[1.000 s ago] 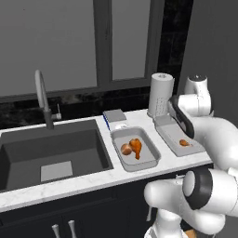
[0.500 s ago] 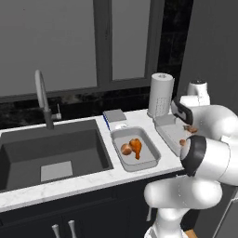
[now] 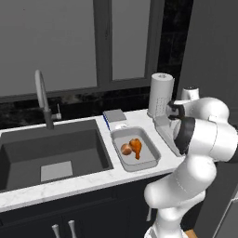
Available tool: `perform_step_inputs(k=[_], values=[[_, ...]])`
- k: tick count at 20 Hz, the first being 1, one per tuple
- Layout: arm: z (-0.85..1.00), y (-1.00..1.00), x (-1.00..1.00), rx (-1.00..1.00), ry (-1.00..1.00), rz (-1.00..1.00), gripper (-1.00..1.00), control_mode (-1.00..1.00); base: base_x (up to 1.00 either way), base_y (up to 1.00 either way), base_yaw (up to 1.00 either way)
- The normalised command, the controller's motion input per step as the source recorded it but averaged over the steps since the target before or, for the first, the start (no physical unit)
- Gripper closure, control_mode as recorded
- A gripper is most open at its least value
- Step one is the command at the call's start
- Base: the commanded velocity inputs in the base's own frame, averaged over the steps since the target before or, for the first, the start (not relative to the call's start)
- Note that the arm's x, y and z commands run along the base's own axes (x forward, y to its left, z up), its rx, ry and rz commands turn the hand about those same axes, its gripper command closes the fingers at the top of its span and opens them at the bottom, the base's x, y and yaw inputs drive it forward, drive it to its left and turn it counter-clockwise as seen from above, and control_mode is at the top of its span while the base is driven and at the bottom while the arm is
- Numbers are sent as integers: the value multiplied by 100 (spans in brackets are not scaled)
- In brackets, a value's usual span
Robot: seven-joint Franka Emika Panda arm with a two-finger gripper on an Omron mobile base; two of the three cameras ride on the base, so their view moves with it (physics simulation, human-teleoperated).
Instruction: Place one onion and one chicken drumstick in each tupperware on the nearby counter, to pack two identical lunches.
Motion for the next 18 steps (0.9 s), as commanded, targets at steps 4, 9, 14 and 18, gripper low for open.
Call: perform_step_inputs(k=[4,9,14,18], values=[[-40,-8,41,4,5,0,100,-100,0,0,0],[-39,-2,14,2,4,0,100,-100,0,0,0],[-32,0,2,2,0,0,-100,-100,0,0,0],[-26,-7,0,3,0,0,-100,-100,0,0,0]])
